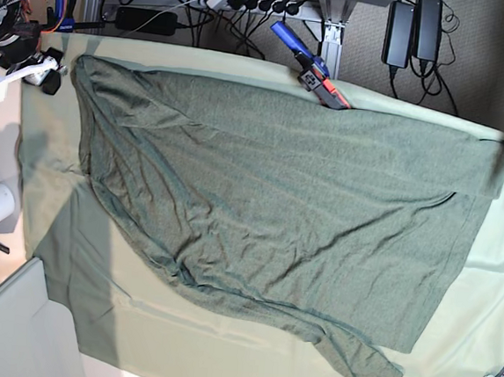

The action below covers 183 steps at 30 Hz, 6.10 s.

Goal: Fold the T-shirt properly
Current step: 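Move the right gripper along the shirt's side edge, then grasp the shirt's side edges midway with both grippers, then pull the grasped side edges toward the robot with both grippers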

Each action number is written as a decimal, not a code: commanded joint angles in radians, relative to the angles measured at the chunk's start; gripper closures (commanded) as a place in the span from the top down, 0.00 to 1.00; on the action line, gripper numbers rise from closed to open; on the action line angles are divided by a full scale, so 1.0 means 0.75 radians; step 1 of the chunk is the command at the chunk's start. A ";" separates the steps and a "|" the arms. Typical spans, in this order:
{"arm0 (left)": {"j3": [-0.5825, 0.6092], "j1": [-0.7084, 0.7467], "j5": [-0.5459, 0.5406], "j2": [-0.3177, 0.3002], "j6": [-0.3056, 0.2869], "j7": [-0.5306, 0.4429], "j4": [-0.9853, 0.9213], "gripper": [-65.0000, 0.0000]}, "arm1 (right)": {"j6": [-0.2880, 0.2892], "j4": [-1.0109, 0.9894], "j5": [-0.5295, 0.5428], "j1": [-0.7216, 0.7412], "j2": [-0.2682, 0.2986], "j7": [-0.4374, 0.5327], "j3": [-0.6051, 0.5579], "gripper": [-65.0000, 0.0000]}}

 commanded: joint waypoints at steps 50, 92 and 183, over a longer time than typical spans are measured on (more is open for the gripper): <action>0.906 -1.432 0.861 0.102 0.099 -0.799 -1.662 0.54 | 0.002 -1.012 -0.289 1.148 -0.132 0.364 -0.598 0.43; 0.924 -1.398 0.774 0.170 -0.013 -0.729 -1.668 0.39 | 0.005 -1.037 -0.342 1.136 -0.184 0.452 -0.599 0.43; 0.924 -0.841 0.575 -0.071 -0.013 -0.321 -0.635 0.39 | 0.025 -0.407 -0.070 0.612 0.067 0.235 -0.588 0.62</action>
